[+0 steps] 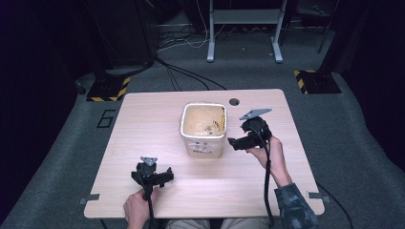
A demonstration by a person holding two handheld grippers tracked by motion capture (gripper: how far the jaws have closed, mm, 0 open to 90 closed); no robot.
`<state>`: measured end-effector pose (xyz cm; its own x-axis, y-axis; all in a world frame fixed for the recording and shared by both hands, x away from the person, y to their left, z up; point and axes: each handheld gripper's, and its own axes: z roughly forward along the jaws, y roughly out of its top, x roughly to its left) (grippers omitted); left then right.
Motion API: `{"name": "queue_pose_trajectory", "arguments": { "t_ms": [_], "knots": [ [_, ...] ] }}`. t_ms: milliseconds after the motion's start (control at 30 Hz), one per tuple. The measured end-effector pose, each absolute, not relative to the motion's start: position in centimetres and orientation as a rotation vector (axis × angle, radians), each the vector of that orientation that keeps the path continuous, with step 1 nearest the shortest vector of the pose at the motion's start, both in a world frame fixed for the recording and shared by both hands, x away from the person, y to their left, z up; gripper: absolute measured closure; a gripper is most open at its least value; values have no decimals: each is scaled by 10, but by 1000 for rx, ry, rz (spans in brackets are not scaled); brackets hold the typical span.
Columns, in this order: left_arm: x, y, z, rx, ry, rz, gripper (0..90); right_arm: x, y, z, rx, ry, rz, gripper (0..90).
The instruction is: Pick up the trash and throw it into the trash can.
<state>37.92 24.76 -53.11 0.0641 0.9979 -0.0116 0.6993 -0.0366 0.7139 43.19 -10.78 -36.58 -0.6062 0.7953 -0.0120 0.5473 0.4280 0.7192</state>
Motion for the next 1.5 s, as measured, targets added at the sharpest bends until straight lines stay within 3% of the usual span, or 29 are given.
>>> {"name": "queue_pose_trajectory", "arguments": {
  "t_ms": [667,1500],
  "knots": [
    [379,248,-531,1794,1690,698,0,403,-172,-424,1316,2263,948,137],
    [379,248,-531,1794,1690,698,0,368,-236,-522,1486,2119,882,121]
  ]
}}
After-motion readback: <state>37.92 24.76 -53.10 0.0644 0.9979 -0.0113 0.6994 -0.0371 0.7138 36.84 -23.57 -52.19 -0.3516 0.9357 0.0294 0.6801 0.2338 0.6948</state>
